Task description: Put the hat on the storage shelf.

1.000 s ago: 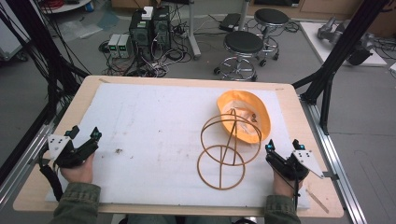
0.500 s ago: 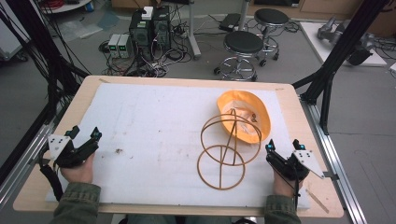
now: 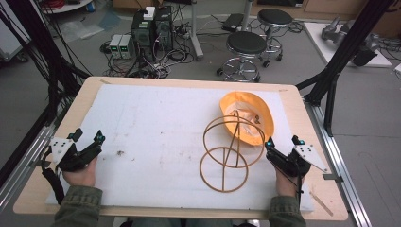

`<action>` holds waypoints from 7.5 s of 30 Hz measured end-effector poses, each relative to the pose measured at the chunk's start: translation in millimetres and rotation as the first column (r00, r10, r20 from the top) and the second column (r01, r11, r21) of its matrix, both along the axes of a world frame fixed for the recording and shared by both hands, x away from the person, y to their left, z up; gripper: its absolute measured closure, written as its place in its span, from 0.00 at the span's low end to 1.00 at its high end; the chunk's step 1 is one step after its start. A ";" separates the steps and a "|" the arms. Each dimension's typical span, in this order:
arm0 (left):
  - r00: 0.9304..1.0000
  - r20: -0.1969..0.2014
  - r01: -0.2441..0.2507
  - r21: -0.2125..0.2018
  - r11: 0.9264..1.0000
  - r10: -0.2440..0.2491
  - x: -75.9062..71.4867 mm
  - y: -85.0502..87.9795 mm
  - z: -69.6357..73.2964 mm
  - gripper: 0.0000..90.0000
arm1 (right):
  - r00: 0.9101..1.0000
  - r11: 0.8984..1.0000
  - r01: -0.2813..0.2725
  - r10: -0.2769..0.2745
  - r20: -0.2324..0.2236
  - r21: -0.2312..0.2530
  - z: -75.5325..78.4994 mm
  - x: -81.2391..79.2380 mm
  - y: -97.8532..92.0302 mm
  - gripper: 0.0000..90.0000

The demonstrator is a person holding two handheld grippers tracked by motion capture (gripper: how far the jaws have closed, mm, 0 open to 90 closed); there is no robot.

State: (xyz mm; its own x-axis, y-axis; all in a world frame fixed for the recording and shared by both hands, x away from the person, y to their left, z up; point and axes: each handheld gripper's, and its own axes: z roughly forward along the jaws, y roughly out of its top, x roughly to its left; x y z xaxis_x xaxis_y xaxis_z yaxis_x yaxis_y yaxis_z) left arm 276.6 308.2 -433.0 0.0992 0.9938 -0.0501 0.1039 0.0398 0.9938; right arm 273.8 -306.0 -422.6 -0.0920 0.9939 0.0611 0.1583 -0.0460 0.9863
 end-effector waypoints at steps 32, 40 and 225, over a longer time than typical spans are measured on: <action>1.000 0.004 0.031 -0.011 0.999 -0.031 5.6 -11.5 -0.9 0.32 | 0.991 0.999 0.019 -0.025 -0.128 -0.049 40.8 59.4 15.0 0.12; 0.999 0.007 0.037 -0.024 0.999 -0.037 8.4 -13.0 -0.7 0.32 | 0.985 0.996 -0.032 0.018 -0.172 -0.080 40.2 83.5 26.2 0.13; 0.996 0.011 0.091 -0.055 0.994 -0.090 3.6 -16.1 -3.4 0.32 | 0.606 0.641 -0.752 0.764 0.222 -0.156 150.9 -42.7 74.2 0.92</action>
